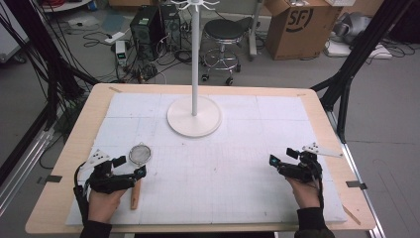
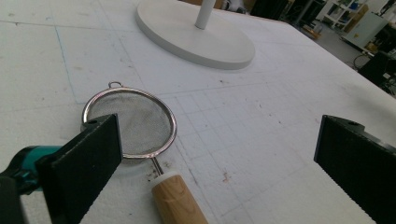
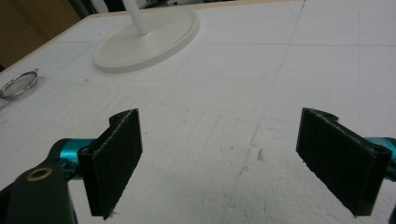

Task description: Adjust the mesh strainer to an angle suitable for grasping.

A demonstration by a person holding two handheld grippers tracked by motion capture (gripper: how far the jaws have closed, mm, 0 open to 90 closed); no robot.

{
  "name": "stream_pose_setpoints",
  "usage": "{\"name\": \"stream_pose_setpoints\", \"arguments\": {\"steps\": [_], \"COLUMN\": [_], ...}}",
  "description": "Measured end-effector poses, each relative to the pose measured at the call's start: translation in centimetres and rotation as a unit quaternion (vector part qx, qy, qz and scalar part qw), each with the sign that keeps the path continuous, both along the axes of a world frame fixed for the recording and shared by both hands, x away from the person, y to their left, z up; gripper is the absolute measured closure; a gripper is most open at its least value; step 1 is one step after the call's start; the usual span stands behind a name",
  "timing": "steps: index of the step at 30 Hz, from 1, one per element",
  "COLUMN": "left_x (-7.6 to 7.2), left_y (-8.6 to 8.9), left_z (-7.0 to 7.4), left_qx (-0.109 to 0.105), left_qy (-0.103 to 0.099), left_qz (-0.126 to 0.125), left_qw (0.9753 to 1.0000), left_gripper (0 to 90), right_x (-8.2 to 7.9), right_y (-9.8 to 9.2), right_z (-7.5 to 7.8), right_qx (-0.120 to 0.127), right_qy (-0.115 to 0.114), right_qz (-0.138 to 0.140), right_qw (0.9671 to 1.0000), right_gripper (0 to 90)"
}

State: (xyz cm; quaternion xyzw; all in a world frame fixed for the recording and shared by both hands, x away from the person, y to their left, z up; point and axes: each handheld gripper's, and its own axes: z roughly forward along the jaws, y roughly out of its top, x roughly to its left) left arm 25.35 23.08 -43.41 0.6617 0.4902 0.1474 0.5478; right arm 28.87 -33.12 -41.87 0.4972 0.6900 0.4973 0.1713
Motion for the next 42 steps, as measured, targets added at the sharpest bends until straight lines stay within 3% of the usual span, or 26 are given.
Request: {"name": "stream_pose_setpoints", "arguments": {"steps": [8,18,26,42], "left_x": [-0.1,-0.4,-0.5,-0.5], "left_y": [0.1,0.5,0.7,1.3], "left_z": [0.0,-0.1,0.0,-0.5], "left_qx": [0.001,-0.003,0.000,0.008], "left_qy": [0.000,0.003,0.003,0.029], "left_qz": [-0.003,0.001,0.019,0.013], "left_qw": [1.0000,1.0000,0.9998,0.9995], "left_gripper": [2.9,19.0,30.2,54.4], "right_x": [0.1,0.2,0.2,0.4], "right_y": [0.1,0.1,0.3,0.4], "right_z": [0.0,0.0,-0.1,-0.3], "right_qx": [-0.001,-0.005,-0.007,-0.015], "right_qy": [0.001,-0.003,-0.005,0.008], "right_qz": [-0.001,-0.005,-0.003,-0.004], "right_qw": [1.0000,1.0000,1.0000,0.9998], "right_gripper": [13.8,14.2,14.2,14.3]}}
